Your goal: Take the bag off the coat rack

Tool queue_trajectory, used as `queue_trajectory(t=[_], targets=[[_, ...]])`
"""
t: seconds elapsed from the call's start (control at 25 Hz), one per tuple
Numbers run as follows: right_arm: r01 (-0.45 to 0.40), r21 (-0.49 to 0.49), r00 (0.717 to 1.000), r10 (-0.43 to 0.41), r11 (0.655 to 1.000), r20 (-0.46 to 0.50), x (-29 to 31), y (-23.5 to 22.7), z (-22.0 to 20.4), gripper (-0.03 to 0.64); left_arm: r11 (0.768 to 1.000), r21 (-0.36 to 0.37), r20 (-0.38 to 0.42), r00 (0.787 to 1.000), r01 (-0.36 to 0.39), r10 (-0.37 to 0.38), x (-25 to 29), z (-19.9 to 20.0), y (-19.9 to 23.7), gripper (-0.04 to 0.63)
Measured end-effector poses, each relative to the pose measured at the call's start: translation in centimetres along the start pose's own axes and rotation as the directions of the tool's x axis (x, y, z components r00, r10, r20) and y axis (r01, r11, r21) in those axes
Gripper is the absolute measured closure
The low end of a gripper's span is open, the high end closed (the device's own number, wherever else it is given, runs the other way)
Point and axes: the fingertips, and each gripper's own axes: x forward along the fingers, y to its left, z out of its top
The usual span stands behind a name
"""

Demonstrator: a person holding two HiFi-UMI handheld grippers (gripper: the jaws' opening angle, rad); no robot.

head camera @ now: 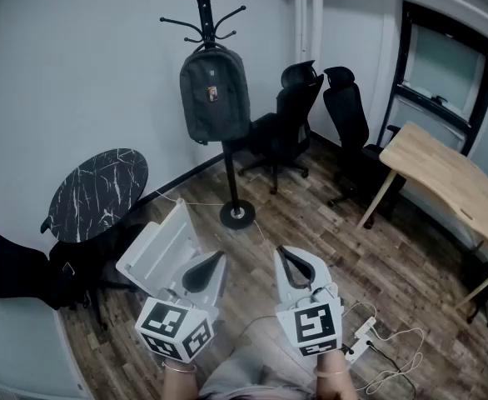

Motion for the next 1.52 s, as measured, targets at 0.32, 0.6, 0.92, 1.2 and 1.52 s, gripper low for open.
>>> queue_trajectory(t=[0.32, 0.6, 0.92, 1.2, 1.52], targets=[[0.003, 0.119, 0.998, -0.010, 0.993, 0.060, 5.3, -0.9, 1.2, 0.615, 1.000, 0.001, -0.014, 1.000, 0.005, -0.005, 3.5, 0.2, 5.2, 0.586], [0.029, 0.123, 0.998, -0.036, 0.992, 0.055, 10.2, -1.0, 1.6, 0.615, 1.000, 0.004, 0.003, 1.000, -0.018, 0.017, 5.3, 0.8, 10.5, 0.586], [0.026, 0.147, 0.994, -0.042, 0.989, 0.104, 14.2, 0.0, 3.6, 0.615, 1.000, 0.005, 0.009, 1.000, 0.007, -0.007, 5.9, 1.5, 14.5, 0.586], [0.052, 0.112, 0.995, -0.061, 0.992, 0.077, 16.8, 0.2, 3.2, 0.615, 1.000, -0.010, -0.006, 1.000, 0.023, -0.023, 7.0, 1.3, 17.1, 0.586], [0.060, 0.028, 0.996, -0.061, 0.998, 0.062, 20.1, -0.7, 2.9, 0.615, 0.999, -0.020, -0.005, 1.000, 0.027, -0.027, 9.8, 1.6, 19.4, 0.586]])
